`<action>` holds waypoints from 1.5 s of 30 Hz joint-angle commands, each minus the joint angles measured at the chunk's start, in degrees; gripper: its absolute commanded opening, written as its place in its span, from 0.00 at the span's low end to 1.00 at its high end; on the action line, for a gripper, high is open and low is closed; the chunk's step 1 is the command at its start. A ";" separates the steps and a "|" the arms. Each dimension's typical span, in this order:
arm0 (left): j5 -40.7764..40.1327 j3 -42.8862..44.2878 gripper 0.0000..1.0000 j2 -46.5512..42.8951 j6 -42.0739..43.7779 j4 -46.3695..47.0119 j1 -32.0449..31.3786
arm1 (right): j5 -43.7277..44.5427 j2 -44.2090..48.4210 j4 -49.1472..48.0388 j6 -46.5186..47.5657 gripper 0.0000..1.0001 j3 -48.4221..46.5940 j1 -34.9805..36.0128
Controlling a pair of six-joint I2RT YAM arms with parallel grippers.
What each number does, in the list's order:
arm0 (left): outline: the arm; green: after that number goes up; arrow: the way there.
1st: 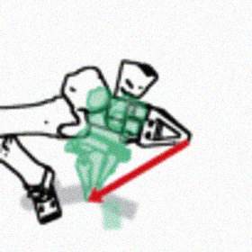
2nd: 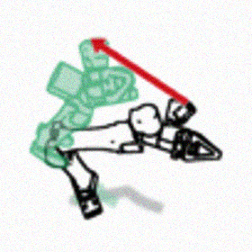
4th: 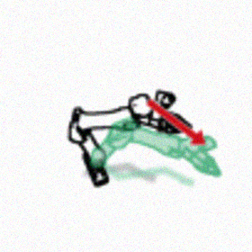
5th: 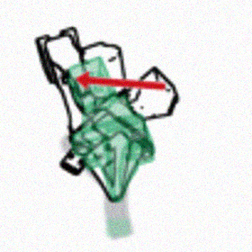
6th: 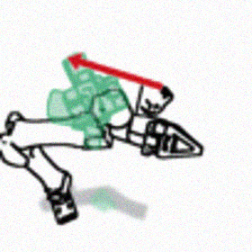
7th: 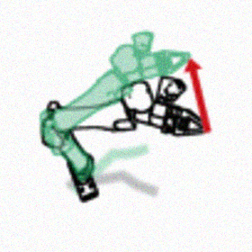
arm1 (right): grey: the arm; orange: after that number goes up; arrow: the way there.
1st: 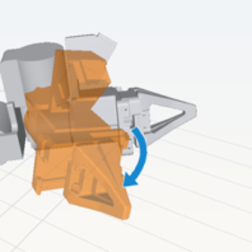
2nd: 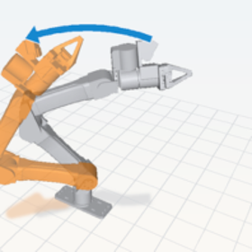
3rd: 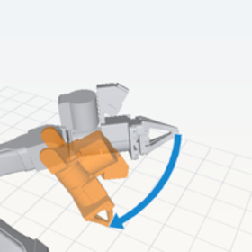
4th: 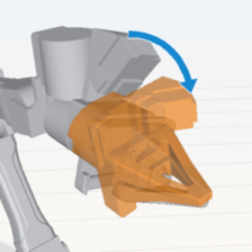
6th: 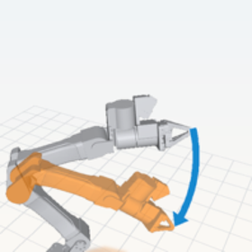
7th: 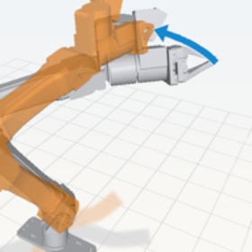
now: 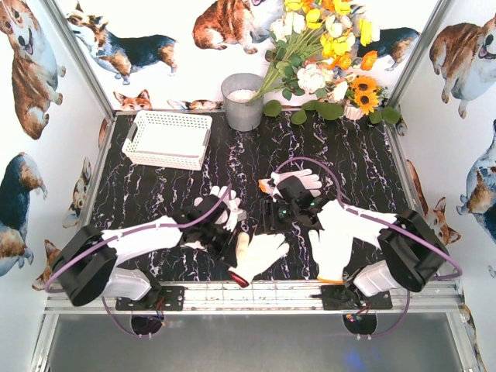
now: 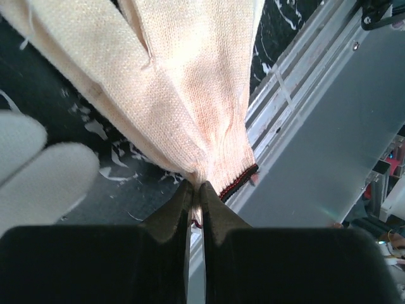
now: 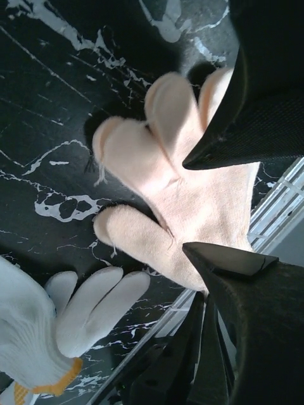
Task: Put the gloves into the storage basket
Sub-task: Pick up the glove from the center of the board.
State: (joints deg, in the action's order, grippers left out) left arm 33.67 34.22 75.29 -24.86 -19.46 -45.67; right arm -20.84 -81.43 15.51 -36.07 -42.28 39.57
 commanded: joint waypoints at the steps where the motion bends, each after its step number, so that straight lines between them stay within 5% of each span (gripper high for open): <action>1: 2.23 4.63 0.00 3.79 7.15 -2.06 2.08 | -0.95 -2.06 -5.52 -0.19 0.48 -0.49 -0.09; 8: 0.76 14.72 0.00 14.58 13.82 -6.38 4.35 | 9.45 -1.42 4.28 -3.70 0.34 0.77 -0.78; 18: 2.91 23.01 0.28 24.03 14.32 -1.70 6.37 | 15.49 9.18 11.24 -10.10 0.36 6.38 -2.64; 28: -8.92 11.27 0.58 6.35 1.23 5.36 7.99 | 6.57 15.07 11.34 -4.16 0.51 2.48 -0.44; 36: -16.41 5.30 0.85 -13.12 1.56 3.79 18.05 | 28.28 7.59 23.19 -5.22 0.50 -8.26 18.86; 45: -12.77 3.33 0.88 -17.46 5.05 3.66 37.01 | 40.65 -6.51 30.61 -7.11 0.45 -19.65 31.66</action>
State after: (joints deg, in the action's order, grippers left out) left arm 19.79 39.90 60.69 -20.71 -17.19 -14.76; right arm 10.26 -83.88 41.76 -42.13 -55.66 67.42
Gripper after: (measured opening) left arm 0.873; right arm 0.451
